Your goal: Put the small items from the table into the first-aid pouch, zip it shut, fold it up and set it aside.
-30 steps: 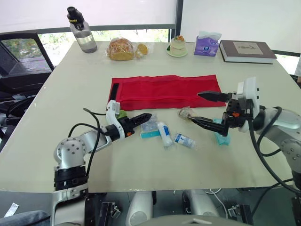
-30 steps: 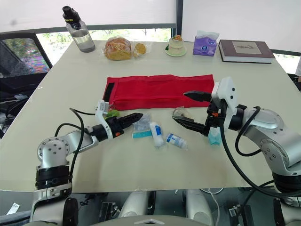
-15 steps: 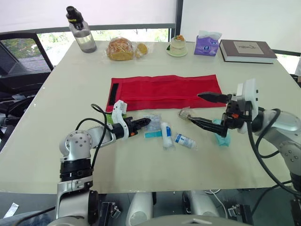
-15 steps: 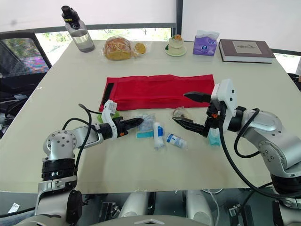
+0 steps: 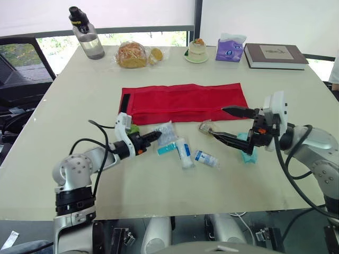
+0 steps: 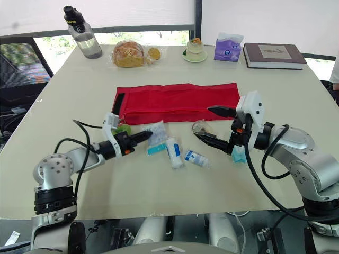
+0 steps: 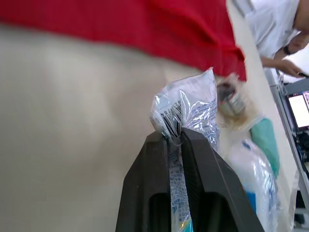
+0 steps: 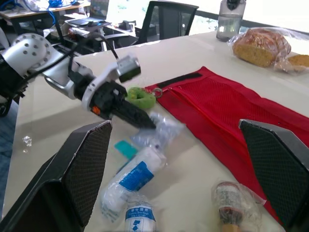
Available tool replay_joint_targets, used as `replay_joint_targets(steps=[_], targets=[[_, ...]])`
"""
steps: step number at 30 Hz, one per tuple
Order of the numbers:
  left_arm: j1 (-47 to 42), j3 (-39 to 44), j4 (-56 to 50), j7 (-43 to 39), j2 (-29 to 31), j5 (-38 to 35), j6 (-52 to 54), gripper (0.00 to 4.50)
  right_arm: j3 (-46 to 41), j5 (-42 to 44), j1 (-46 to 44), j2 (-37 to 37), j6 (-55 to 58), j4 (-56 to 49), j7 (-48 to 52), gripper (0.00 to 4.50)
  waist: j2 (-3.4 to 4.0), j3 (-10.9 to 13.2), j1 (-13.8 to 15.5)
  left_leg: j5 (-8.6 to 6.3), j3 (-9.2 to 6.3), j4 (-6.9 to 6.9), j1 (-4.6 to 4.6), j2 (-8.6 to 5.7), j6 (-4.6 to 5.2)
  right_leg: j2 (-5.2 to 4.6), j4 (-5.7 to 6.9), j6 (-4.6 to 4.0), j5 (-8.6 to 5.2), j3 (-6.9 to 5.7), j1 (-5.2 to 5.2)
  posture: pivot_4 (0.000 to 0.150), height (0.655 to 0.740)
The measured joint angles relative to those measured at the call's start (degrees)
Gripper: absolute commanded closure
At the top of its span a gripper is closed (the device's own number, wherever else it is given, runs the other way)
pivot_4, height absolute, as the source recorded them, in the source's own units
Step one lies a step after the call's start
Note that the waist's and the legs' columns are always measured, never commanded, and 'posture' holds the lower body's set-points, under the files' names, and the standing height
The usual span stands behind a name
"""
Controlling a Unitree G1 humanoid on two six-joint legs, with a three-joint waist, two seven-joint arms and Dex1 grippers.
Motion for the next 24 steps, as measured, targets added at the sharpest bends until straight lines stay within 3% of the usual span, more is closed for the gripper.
replay_joint_targets(steps=[5, 10, 18, 24], targets=[[-2.76, 2.35, -2.62, -0.24, -0.31, -4.34, -1.05, 4.49, 0.04, 3.87, -1.55, 3.98, 5.35, 0.07, -5.55, 0.0, -0.06, 0.04, -0.01, 0.0, 0.02, 0.0, -0.01, -0.02, 0.0, -0.01, -0.02, 0.07, 0.04, 0.03, 0.0, 0.15, 0.74], [-7.47, 0.76, -5.36, 1.44, -3.76, -8.41, -1.34, 4.49, 0.74, 11.81, -8.98, 13.22, 14.56, 1.4, -16.76, 0.0, -0.11, 0.08, -0.17, 0.0, -0.02, 0.0, -0.01, 0.01, 0.0, 0.05, 0.03, 0.2, 0.12, 0.01, -0.01, 0.15, 0.74], [-14.23, -4.52, -5.8, 3.21, -8.59, -5.42, -7.98, 4.49, -2.14, 20.89, -14.87, 26.34, 20.23, 6.49, -36.8, 0.0, -0.12, 0.08, -0.1, 0.0, 0.0, -0.02, -0.15, -0.03, 0.0, 0.04, -0.02, 0.23, 0.13, 0.02, -0.08, 0.15, 0.74], [-14.48, -5.25, -5.15, 3.22, -9.73, -5.13, -9.85, 4.49, -3.32, 23.63, -14.92, 29.5, 20.26, 6.53, -45.28, 0.0, -0.11, 0.09, -0.23, 0.0, -0.02, -0.05, -0.19, -0.01, 0.0, 0.06, -0.01, 0.24, 0.13, 0.0, -0.13, 0.15, 0.74]])
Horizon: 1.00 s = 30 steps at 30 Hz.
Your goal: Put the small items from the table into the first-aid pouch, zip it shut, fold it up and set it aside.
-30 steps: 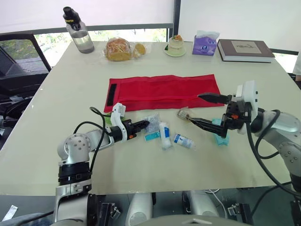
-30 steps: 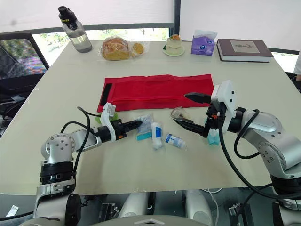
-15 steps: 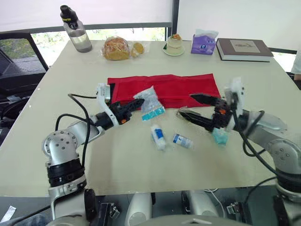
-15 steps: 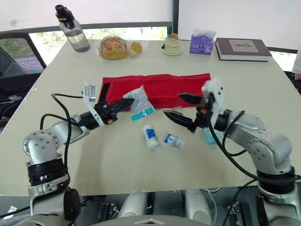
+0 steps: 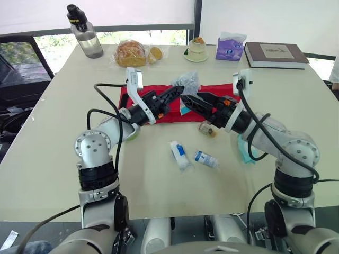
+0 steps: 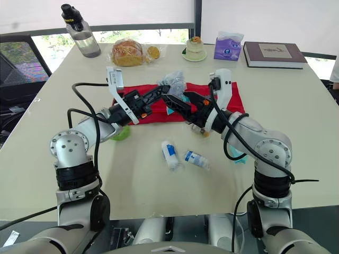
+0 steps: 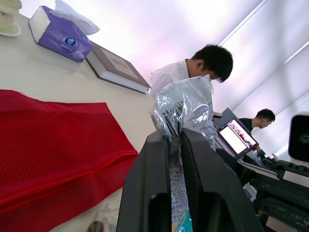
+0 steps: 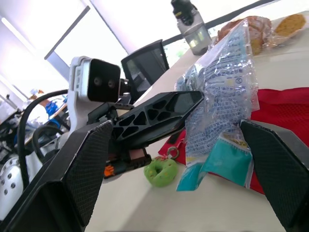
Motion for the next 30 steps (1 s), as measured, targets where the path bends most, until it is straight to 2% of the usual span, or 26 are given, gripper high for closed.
replay_joint_targets(steps=[12, 19, 20, 21, 22, 27, 29, 30], targets=[[-1.45, -0.47, 0.44, -1.58, -0.43, -1.36, -0.31, 4.49, -2.22, 3.2, 2.43, -4.3, 0.78, 0.96, -3.07, 0.0, 0.0, 0.0, -0.06, 0.0, 0.0, 0.01, -0.02, 0.0, 0.0, 0.02, -0.02, 0.01, 0.0, 0.0, 0.0, 0.15, 0.74], [-1.27, -1.87, 0.44, -1.66, -0.56, -1.35, -0.31, 4.49, -1.66, 5.94, 2.4, -2.75, -0.56, 0.95, -4.37, 0.0, 0.0, 0.0, -0.2, 0.0, -0.02, 0.01, -0.02, 0.01, 0.0, 0.04, -0.02, 0.01, 0.0, 0.0, 0.0, 0.15, 0.74], [-1.23, -2.0, 0.44, -1.69, -0.55, -1.34, -0.31, 4.5, -1.58, 6.12, 2.35, -2.5, -0.83, 0.95, -4.7, 0.51, 0.0, 0.0, -0.19, 0.0, -0.02, 0.0, -0.03, 0.01, 0.0, 0.03, -0.02, 0.01, 0.0, 0.0, 0.0, 0.15, 0.74], [-1.13, -2.13, 0.44, -1.74, -0.53, -1.34, -0.31, 4.5, -1.45, 6.28, 2.27, -2.42, -1.08, 0.95, -4.95, 0.76, 0.0, 0.0, -0.19, 0.0, -0.02, 0.0, -0.03, 0.01, 0.0, 0.03, -0.02, 0.01, 0.0, 0.0, 0.0, 0.15, 0.74], [-0.99, -2.18, 0.44, -1.78, -0.47, -1.32, -0.31, 4.5, -1.41, 6.43, 2.14, -2.43, -1.38, 0.95, -5.09, 1.21, 0.0, 0.0, -0.19, 0.0, -0.02, 0.01, -0.03, 0.01, 0.0, 0.03, -0.03, 0.01, 0.0, 0.0, 0.0, 0.15, 0.74], [-0.97, -2.24, 0.49, -1.82, -0.17, -1.18, -0.31, 4.5, -1.12, 6.73, 1.97, -2.6, -1.87, 0.94, -5.12, 3.8, 0.01, 0.0, -0.18, 0.0, -0.02, 0.01, -0.03, 0.01, 0.0, 0.03, -0.03, 0.0, -0.01, 0.0, 0.0, 0.15, 0.74], [-0.96, -2.24, 0.61, -1.82, -0.15, -1.15, -0.31, 4.5, -0.86, 6.85, 1.97, -2.66, -2.15, 0.81, -4.95, 4.43, 0.01, 0.01, -0.19, 0.0, -0.03, 0.01, -0.03, 0.01, 0.0, 0.04, -0.03, 0.01, -0.01, 0.0, 0.0, 0.15, 0.74], [-0.96, -2.24, 0.61, -1.82, -0.14, -1.15, -0.31, 4.5, -0.73, 6.85, 1.97, -2.86, -2.27, 0.81, -4.91, 4.44, 0.01, 0.01, -0.18, 0.0, -0.03, 0.01, -0.03, 0.01, 0.0, 0.03, -0.03, 0.0, -0.01, 0.0, 0.0, 0.15, 0.74]])
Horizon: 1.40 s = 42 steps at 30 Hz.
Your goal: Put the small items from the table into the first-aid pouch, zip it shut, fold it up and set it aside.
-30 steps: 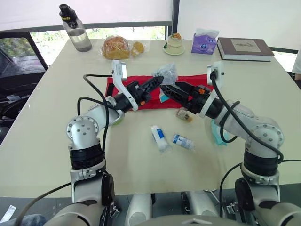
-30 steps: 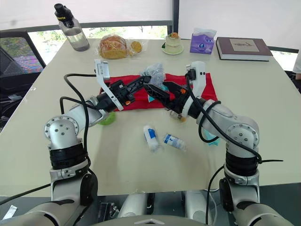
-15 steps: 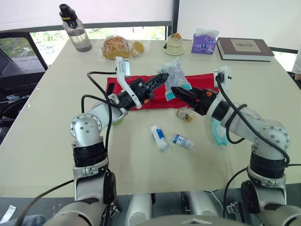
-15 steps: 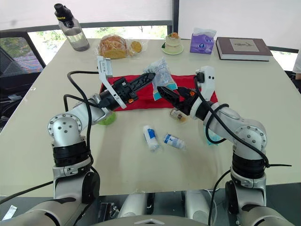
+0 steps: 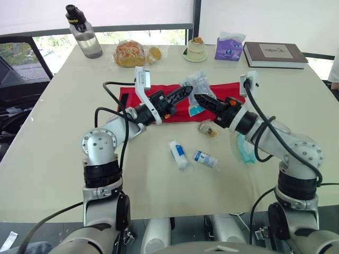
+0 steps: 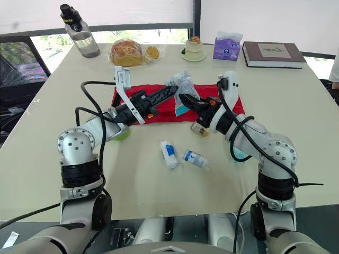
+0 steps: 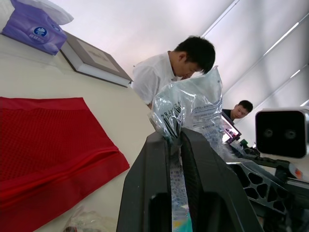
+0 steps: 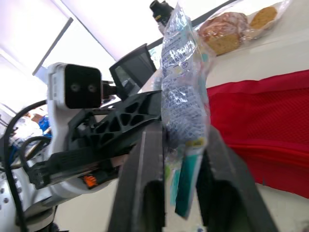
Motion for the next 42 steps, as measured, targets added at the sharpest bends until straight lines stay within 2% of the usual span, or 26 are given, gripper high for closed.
replay_joint_targets(steps=[12, 13, 14, 15, 22, 26, 29, 32, 35, 42], targets=[[0.35, -0.01, 0.0, -0.09, 0.12, 0.27, -0.28, 4.5, 1.43, -0.06, 0.01, -0.72, -1.19, 0.16, 0.21, 4.44, 0.0, 0.0, 0.0, 0.0, 0.0, 0.0, 0.0, 0.0, 0.0, 0.0, -0.01, 0.0, 0.0, 0.0, 0.0, 0.15, 0.74], [0.41, -0.05, -0.02, -0.31, 0.13, 0.41, -0.5, 3.59, 1.49, -0.06, 0.01, -0.74, -1.29, 0.18, 0.28, 4.44, 0.0, 0.0, 0.0, 0.0, 0.0, 0.0, 0.0, 0.0, 0.0, 0.0, -0.01, 0.0, 0.0, 0.0, 0.0, 0.15, 0.74], [0.45, -0.06, -0.02, -0.4, 0.13, 0.46, -0.61, 3.59, 1.49, -0.06, 0.01, -0.74, -1.31, 0.18, 0.3, 4.44, 0.0, 0.0, 0.0, 0.0, 0.0, 0.0, 0.0, 0.0, 0.0, 0.0, -0.01, 0.0, 0.0, 0.0, 0.0, 0.15, 0.74], [0.61, -0.06, -0.05, -0.61, 0.26, 0.51, -0.86, 3.31, 1.51, -0.08, 0.01, -0.75, -1.36, 0.2, 0.35, 4.44, 0.0, 0.0, -0.01, 0.0, 0.0, 0.0, 0.0, 0.0, 0.0, 0.0, -0.01, 0.0, 0.0, 0.0, 0.0, 0.15, 0.74], [2.28, 0.24, -0.15, -1.23, 3.95, 2.58, -2.29, 0.09, 1.51, -0.13, 0.2, -1.48, -1.79, 0.64, 1.06, 4.44, 0.0, 0.01, -0.31, 0.0, 0.0, -0.01, 0.0, 0.01, 0.0, 0.0, -0.01, 0.0, 0.0, 0.0, -0.01, 0.15, 0.74], [2.77, 0.85, 1.28, -2.63, 8.38, 5.27, -3.61, 0.04, 1.5, -0.12, 0.78, -1.85, -1.9, 0.64, 1.36, 4.44, 0.01, 0.02, -0.8, 0.0, 0.0, -0.02, 0.0, 0.01, 0.0, 0.0, -0.01, -0.01, -0.01, 0.0, -0.01, 0.15, 0.74], [3.1, 0.4, 3.7, -4.81, 12.99, 10.81, -5.98, 0.04, 1.48, -0.11, 1.62, -2.37, -1.98, 0.64, 1.44, 4.44, 0.01, 0.03, -1.07, 0.0, 0.02, -0.05, 0.0, 0.01, 0.0, 0.0, -0.01, -0.01, -0.01, 0.01, -0.05, 0.15, 0.74], [3.39, -2.67, 6.47, -7.0, 17.93, 19.17, -10.38, 0.04, 1.46, -0.11, 2.57, -3.4, -1.99, 0.63, 1.77, 4.44, 0.01, 0.03, -1.12, 0.0, 0.05, -0.12, 0.0, 0.01, 0.0, -0.02, -0.03, -0.01, -0.01, 0.03, -0.09, 0.15, 0.74], [4.47, -8.37, 10.59, -9.99, 23.39, 30.96, -17.28, 0.04, 1.32, 0.03, 4.34, -4.61, -2.03, 0.56, 1.96, 4.44, 0.02, 0.04, -1.11, 0.0, 0.11, -0.24, 0.01, 0.01, 0.0, -0.05, -0.07, -0.03, -0.02, 0.07, -0.13, 0.15, 0.74], [5.06, -17.55, 19.56, -13.87, 27.39, 49.67, -30.68, 0.04, 0.96, 1.25, 7.04, -6.62, -2.07, -0.4, 1.7, 4.44, -0.02, 0.09, -1.03, 0.0, 0.15, -0.33, -0.04, 0.05, 0.0, -0.1, -0.13, -0.02, -0.01, 0.05, -0.2, 0.15, 0.74]])
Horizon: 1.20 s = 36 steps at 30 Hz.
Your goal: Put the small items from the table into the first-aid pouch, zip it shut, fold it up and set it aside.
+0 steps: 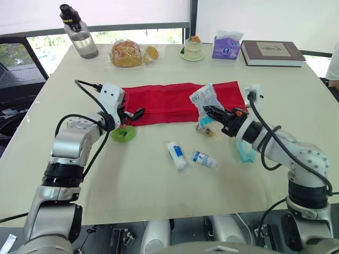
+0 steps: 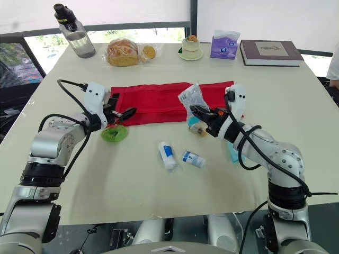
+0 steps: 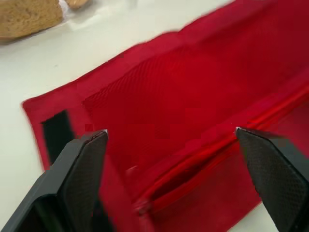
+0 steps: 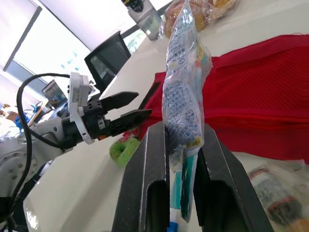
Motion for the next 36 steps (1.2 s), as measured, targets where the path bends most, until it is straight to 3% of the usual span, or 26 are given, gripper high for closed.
replay_joint_targets(steps=[9, 12, 22, 30, 36], targets=[[-3.11, -7.32, 9.95, -2.7, 1.97, 17.32, -13.98, 0.04, 0.04, 0.95, 0.96, -0.16, -1.2, -2.09, -1.54, 4.44, -0.01, 0.01, -0.1, 0.0, 0.06, -0.01, 0.03, 0.08, 0.0, 0.01, 0.02, 0.01, 0.0, 0.03, -0.01, 0.15, 0.74], [-4.31, -7.33, 12.95, -2.96, 1.15, 19.78, -17.49, 0.04, 0.09, 1.0, 1.26, -0.19, -1.36, -2.14, -1.88, 4.44, -0.01, 0.01, -0.07, 0.0, 0.06, 0.0, 0.03, 0.17, 0.0, 0.02, 0.05, 0.01, 0.01, 0.01, -0.01, 0.15, 0.74], [-7.92, -8.58, 20.57, -3.74, -3.84, 25.18, -24.48, 4.48, 0.6, 0.91, 1.32, -0.22, -2.45, -2.47, -1.99, 4.44, -0.01, 0.01, -0.01, 0.0, 0.08, 0.06, 0.01, 0.11, 0.01, 0.05, 0.07, 0.03, 0.02, 0.01, 0.0, 0.15, 0.74], [-7.92, -8.96, 17.27, -9.14, -7.24, 25.41, -26.49, 4.48, 1.24, 1.02, 1.32, -0.14, -2.39, -2.42, -1.96, 4.44, -0.02, 0.01, 0.23, 0.0, 0.07, 0.09, -0.03, 0.08, 0.0, 0.03, 0.06, 0.03, 0.02, 0.0, 0.01, 0.15, 0.74], [-6.14, -9.47, 10.54, -14.13, -10.59, 23.99, -22.23, 4.48, 3.39, 1.59, 1.28, 3.11, -2.25, 0.74, -3.23, 4.44, -0.02, 0.01, 0.03, 0.0, 0.02, 0.12, -0.03, 0.12, 0.01, 0.11, 0.11, 0.03, 0.02, -0.02, 0.01, 0.15, 0.74]])
